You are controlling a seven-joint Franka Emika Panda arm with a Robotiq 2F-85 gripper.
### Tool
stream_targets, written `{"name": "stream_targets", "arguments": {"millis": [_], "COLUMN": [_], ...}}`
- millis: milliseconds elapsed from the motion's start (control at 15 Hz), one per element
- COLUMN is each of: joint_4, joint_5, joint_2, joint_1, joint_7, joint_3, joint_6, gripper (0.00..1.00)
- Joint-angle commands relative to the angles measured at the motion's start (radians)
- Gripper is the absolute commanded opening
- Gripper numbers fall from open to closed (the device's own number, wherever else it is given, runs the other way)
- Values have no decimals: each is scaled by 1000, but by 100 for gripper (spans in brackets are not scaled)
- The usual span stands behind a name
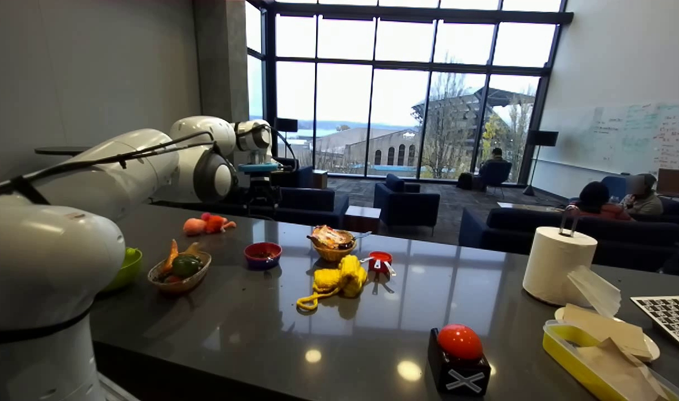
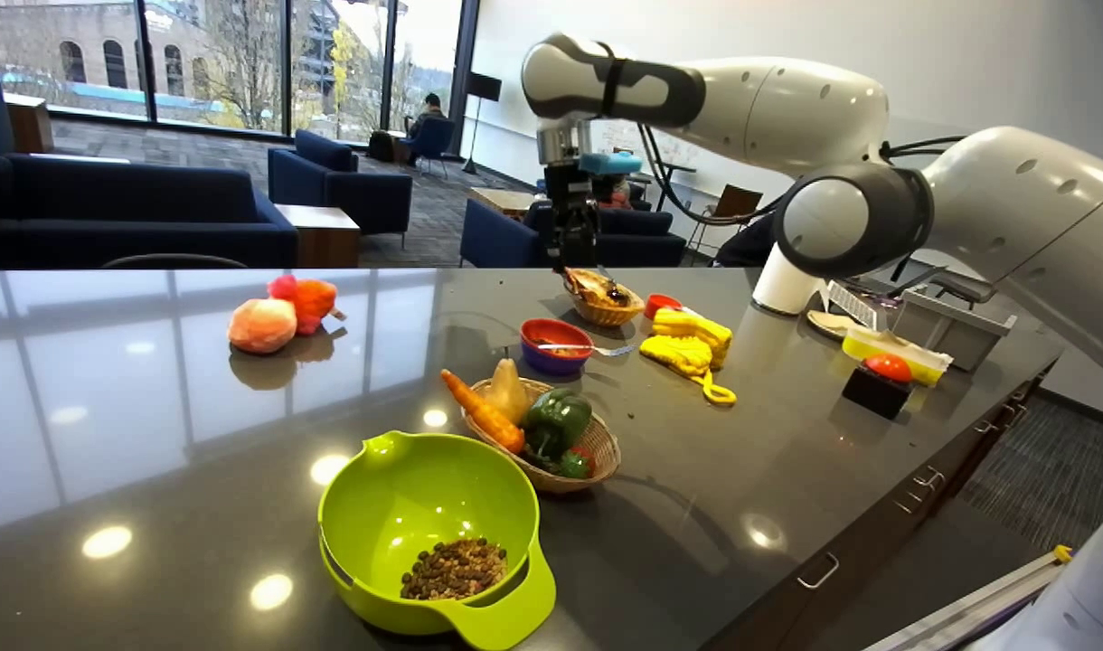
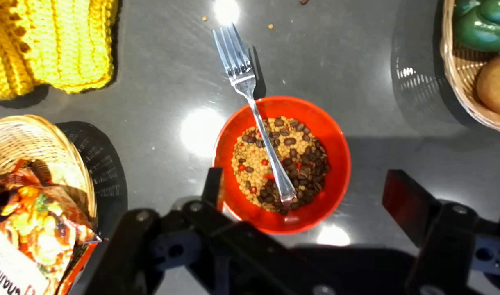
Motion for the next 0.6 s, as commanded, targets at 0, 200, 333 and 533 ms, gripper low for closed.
{"name": "stream_targets", "arguments": {"millis": [0,200,333,533], "joint_4": [-1,2,3,3], "joint_5": [42,53,58,53], "joint_2": [-59,-96,-119,-150], "joint_1": [-11,-11,-14,-17], "joint_7": [96,185,236,305], "joint_3": [23,21,20,13], "joint_6": [7,21,32,64], "gripper": [100,100,100,100]}}
